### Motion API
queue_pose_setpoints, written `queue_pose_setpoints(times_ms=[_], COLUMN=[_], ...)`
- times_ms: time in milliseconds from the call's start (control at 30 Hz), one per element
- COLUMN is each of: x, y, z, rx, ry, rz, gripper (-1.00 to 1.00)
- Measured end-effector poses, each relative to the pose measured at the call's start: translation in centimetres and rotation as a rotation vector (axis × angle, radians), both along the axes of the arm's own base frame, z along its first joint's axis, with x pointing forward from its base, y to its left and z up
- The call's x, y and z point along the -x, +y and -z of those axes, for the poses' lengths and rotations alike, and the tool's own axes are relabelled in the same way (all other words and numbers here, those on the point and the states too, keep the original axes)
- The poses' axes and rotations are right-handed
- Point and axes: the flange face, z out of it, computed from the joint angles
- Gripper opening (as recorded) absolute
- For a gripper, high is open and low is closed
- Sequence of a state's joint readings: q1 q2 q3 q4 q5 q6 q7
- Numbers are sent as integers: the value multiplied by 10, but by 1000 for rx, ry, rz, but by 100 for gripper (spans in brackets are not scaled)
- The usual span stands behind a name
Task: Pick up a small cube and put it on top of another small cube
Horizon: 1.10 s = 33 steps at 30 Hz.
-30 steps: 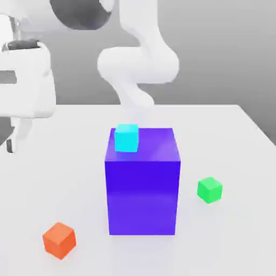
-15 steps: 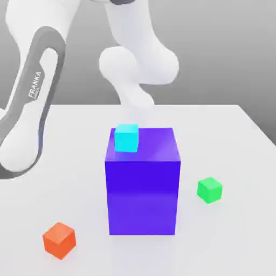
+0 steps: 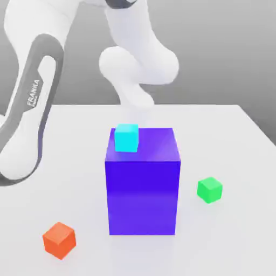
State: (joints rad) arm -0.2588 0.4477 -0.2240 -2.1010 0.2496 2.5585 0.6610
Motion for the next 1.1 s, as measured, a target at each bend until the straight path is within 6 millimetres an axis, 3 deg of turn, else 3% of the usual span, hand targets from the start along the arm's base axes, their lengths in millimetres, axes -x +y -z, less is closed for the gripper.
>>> queue_pose_setpoints(times_ms=[167,333,400,467,533,567,700,767,833,1100], x=[-12,11,32,65,114,139,231,269,282,284], y=[125,251,304,379,450,469,506,504,491,484], z=[-20,-40,-47,-54,-60,-62,-60,-49,-33,27], rx=[-42,-67,-72,-73,-67,-57,3,39,56,64], ry=[-34,-61,-71,-79,-84,-86,-77,-43,1,17], rz=[-306,-644,-802,-1027,-1278,-1378,-1727,-1844,-1854,-1849], gripper=[-100,-100,-100,-100,-100,-100,-100,-100,-100,-100])
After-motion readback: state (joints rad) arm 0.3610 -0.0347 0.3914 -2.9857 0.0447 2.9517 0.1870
